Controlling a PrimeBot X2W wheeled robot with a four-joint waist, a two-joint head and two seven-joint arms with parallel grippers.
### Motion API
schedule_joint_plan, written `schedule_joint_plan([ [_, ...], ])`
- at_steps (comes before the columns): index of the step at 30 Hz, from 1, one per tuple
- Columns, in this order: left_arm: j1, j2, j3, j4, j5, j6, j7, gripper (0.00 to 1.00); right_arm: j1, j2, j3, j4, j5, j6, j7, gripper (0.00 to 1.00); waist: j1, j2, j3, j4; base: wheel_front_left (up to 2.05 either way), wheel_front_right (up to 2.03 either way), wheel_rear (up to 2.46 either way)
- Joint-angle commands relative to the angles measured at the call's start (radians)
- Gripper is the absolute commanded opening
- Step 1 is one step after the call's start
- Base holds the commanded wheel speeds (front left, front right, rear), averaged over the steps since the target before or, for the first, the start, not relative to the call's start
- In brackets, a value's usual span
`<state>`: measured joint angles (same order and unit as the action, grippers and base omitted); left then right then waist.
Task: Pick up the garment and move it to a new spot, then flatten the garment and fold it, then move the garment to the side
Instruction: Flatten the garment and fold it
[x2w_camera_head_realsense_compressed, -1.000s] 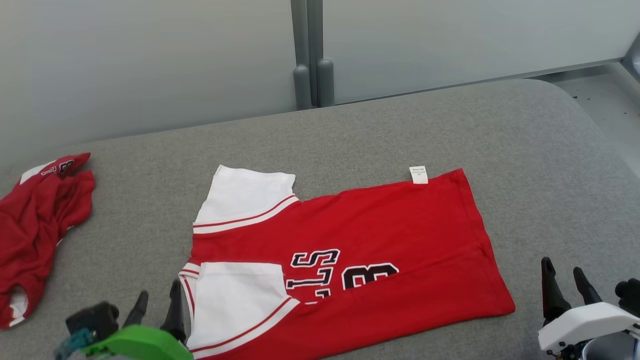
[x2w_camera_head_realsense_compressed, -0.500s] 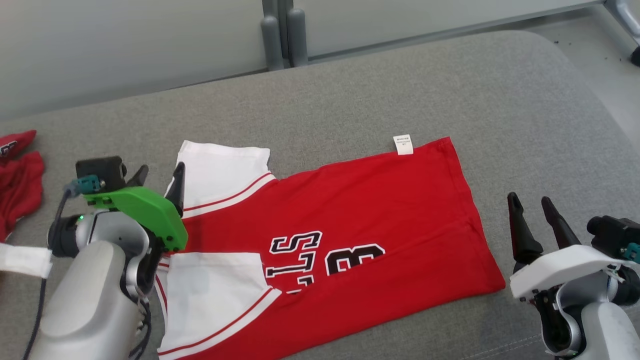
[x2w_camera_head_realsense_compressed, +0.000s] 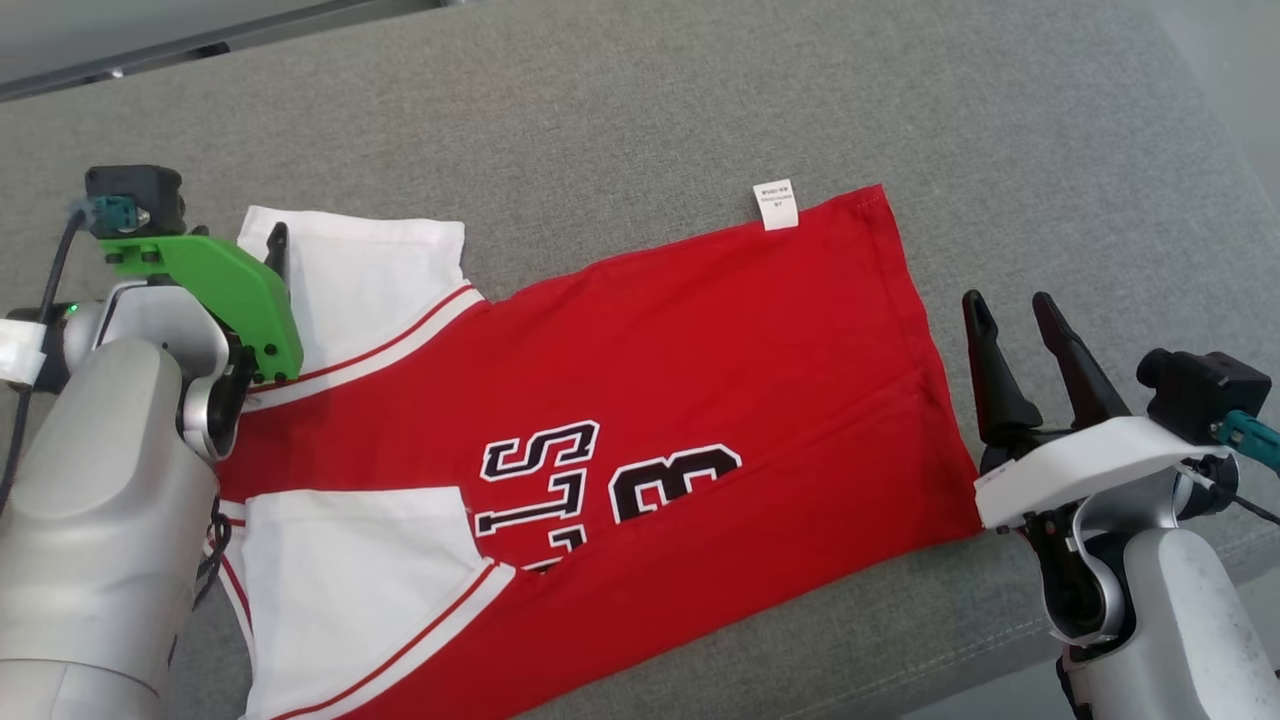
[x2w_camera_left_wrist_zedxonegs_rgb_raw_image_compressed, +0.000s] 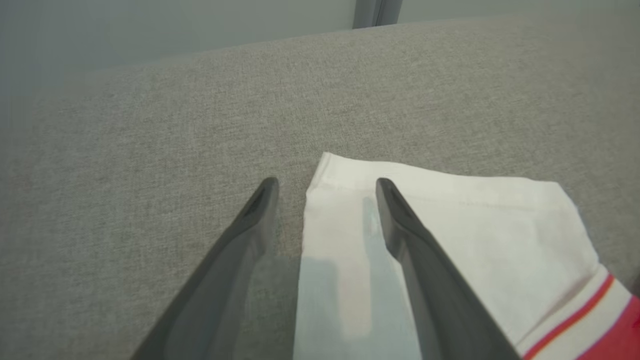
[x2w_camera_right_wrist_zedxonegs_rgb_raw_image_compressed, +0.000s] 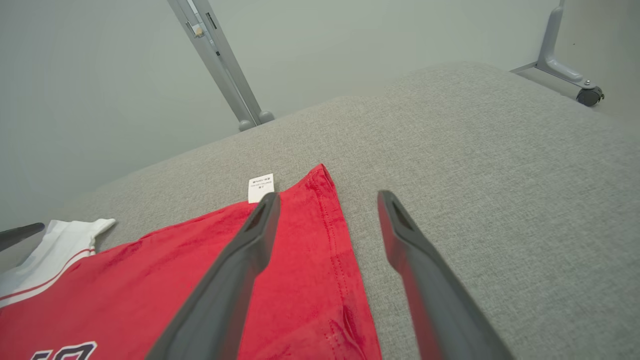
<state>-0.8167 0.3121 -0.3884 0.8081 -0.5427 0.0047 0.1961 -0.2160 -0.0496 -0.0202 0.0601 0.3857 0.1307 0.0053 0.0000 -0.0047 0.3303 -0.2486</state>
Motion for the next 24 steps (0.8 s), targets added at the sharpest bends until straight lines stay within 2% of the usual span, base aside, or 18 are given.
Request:
schedule_joint_plan([
  [1, -0.024, 0.010, -0.002, 0.014, 0.009, 0.004, 0.005, 1.00, -0.014, -0.002, 0.002, -0.005, 0.007, 0.000, -0.008, 1.00, 0.0000, 0.0047, 0.044, -0.033, 0.00, 0.00, 0.00],
  [6, -0.085, 0.013, -0.007, 0.090, 0.019, 0.019, 0.019, 1.00, -0.014, -0.002, 0.012, -0.009, 0.009, 0.000, -0.012, 1.00, 0.0000, 0.0047, 0.052, -0.037, 0.00, 0.00, 0.00],
  [15, -0.133, 0.006, -0.035, 0.193, 0.027, 0.007, 0.054, 1.00, -0.013, -0.002, 0.022, -0.004, 0.017, 0.000, -0.019, 1.00, 0.0000, 0.0047, 0.058, -0.050, 0.00, 0.00, 0.00],
  [16, -0.134, 0.004, -0.039, 0.202, 0.028, 0.007, 0.055, 0.82, -0.011, -0.002, 0.022, -0.005, 0.017, 0.000, -0.019, 1.00, 0.0000, 0.0047, 0.058, -0.050, 0.00, 0.00, 0.00],
  [17, -0.136, 0.002, -0.042, 0.210, 0.028, 0.006, 0.055, 0.40, -0.009, -0.002, 0.022, -0.006, 0.018, 0.000, -0.020, 1.00, 0.0000, 0.0047, 0.057, -0.051, 0.00, 0.00, 0.00],
  [19, -0.139, -0.002, -0.047, 0.225, 0.027, 0.000, 0.055, 0.05, -0.005, -0.002, 0.019, -0.007, 0.019, 0.000, -0.022, 1.00, 0.0000, 0.0047, 0.054, -0.050, 0.00, 0.00, 0.00],
  [20, -0.141, -0.003, -0.050, 0.230, 0.028, -0.005, 0.056, 0.00, -0.003, -0.002, 0.018, -0.007, 0.018, 0.000, -0.022, 1.00, 0.0000, 0.0047, 0.050, -0.048, 0.00, 0.00, 0.00],
  [24, -0.146, -0.008, -0.058, 0.246, 0.023, -0.026, 0.041, 0.00, 0.002, -0.002, 0.016, -0.013, 0.014, 0.000, -0.018, 1.00, 0.0000, 0.0047, 0.025, -0.036, 0.00, 0.00, 0.00],
])
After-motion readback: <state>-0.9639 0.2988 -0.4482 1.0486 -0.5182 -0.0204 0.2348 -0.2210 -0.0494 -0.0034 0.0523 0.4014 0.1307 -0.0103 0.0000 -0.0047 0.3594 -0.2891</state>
